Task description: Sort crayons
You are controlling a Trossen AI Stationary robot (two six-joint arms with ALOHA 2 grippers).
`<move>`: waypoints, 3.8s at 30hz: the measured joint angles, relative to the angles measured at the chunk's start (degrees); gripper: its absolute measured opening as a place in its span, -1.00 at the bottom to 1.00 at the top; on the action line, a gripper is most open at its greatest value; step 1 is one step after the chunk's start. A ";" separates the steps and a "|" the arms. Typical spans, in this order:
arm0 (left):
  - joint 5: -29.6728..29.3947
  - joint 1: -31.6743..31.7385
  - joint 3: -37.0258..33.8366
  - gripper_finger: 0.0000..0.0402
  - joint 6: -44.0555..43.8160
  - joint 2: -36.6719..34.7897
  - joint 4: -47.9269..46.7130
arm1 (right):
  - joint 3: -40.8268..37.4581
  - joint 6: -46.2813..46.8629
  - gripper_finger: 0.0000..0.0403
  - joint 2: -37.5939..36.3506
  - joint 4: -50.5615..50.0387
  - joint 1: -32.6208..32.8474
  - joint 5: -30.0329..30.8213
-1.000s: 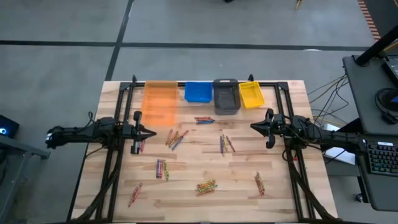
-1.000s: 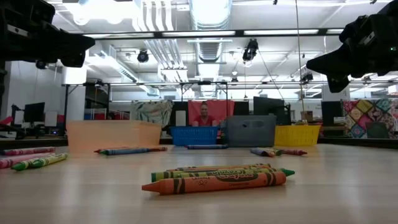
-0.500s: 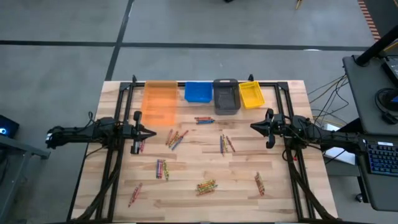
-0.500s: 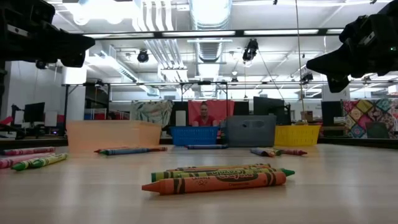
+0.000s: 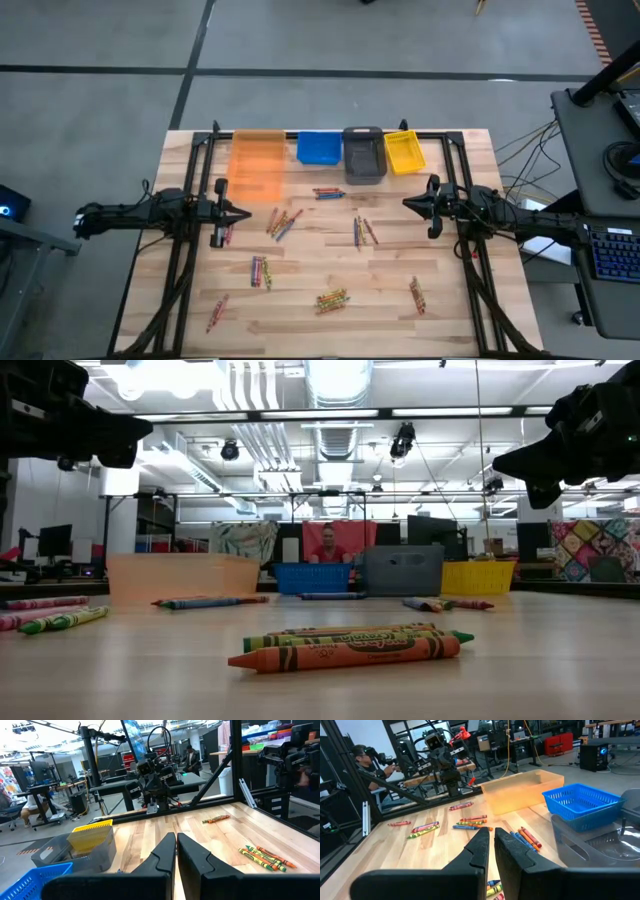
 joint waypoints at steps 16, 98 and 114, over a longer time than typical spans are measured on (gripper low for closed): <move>2.51 -0.13 0.04 -1.00 -19.15 15.99 43.54 | 1.67 21.82 -0.89 5.50 12.26 0.11 -0.76; 2.21 1.22 23.69 -1.00 -30.12 70.45 38.71 | 48.33 30.50 -0.89 74.63 -38.25 10.14 6.62; 2.18 1.29 28.07 -1.00 -29.04 70.04 28.09 | 58.94 28.35 -0.53 89.81 -39.54 10.40 4.44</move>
